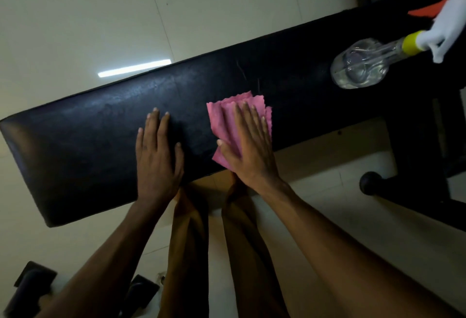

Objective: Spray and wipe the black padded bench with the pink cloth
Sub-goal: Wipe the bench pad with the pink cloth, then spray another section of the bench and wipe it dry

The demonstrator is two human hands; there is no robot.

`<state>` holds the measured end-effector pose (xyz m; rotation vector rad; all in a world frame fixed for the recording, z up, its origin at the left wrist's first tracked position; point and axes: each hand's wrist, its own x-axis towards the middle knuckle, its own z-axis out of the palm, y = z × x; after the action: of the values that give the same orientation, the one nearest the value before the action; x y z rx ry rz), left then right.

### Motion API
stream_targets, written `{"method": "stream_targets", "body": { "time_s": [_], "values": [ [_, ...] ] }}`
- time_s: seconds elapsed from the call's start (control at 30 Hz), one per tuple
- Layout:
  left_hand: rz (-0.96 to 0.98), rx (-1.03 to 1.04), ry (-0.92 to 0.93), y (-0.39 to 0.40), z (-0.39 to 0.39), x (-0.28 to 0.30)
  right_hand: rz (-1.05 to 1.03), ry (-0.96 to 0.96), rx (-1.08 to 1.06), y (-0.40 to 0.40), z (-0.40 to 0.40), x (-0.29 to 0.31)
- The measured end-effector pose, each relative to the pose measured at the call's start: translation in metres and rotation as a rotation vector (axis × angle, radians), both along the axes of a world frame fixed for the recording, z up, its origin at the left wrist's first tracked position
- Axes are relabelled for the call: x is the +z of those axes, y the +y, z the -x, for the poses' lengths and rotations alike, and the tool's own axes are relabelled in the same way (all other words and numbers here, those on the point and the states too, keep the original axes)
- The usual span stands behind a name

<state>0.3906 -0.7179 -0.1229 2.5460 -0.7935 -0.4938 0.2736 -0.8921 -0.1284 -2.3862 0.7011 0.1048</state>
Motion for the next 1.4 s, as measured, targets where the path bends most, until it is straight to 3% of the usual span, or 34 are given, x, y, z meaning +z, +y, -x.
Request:
{"method": "stream_targets", "body": {
  "time_s": [0.07,0.2,0.37,0.53,0.7,0.93,1.07,1.23,1.4],
  "values": [
    [0.066,-0.048,-0.002,-0.021,0.012,0.006,-0.114,-0.137,-0.248,-0.007,0.004,0.019],
    [0.191,-0.188,0.015,-0.073,0.037,0.021,-0.036,-0.31,-0.686,-0.046,0.029,0.048],
    [0.192,-0.357,0.005,-0.129,0.057,0.04,-0.03,-0.317,-0.918,-0.107,0.059,0.071],
    [-0.075,-0.47,0.053,-0.158,0.053,0.035,-0.134,-0.434,-0.883,-0.167,0.048,0.091],
    [-0.29,-0.43,0.162,-0.175,0.048,0.02,-0.177,-0.51,-0.758,-0.222,0.025,0.1],
    [-0.2,-0.351,0.168,-0.172,0.059,0.007,-0.081,-0.395,-0.707,-0.26,0.007,0.103],
    [-0.178,-0.365,0.173,-0.164,0.053,0.002,0.0,-0.401,-0.486,-0.248,-0.007,0.107],
    [-0.166,-0.376,0.213,-0.16,0.05,0.003,-0.069,-0.319,-0.303,-0.218,-0.005,0.113],
    [-0.148,-0.409,0.193,-0.155,0.047,-0.003,-0.221,-0.126,-0.352,-0.179,0.003,0.1]
  ]
}}
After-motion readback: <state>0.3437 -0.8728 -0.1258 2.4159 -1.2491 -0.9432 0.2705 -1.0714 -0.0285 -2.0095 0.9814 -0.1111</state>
